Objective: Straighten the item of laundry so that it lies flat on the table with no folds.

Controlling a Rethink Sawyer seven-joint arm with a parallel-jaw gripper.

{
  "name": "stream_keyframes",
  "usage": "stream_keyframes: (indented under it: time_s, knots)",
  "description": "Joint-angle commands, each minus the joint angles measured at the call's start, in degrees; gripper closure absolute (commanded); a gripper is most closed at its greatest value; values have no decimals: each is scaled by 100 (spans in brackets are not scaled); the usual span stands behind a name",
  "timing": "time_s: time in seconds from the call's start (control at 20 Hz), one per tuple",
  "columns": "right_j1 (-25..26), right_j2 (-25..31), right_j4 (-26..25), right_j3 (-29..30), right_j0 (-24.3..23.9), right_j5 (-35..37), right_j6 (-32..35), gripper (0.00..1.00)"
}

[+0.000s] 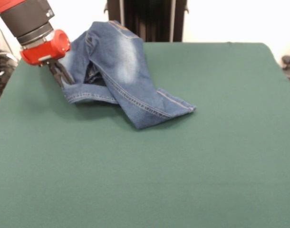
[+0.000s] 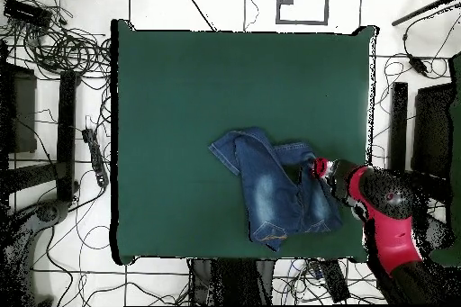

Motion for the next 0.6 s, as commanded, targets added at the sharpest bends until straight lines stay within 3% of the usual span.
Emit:
stream_keyframes:
  time_s: [0.05, 0.6]
  knots:
    - [573, 769, 644, 152, 33, 846, 1795, 100]
    - [820, 514, 501, -349, -11, 1609, 1702, 100]
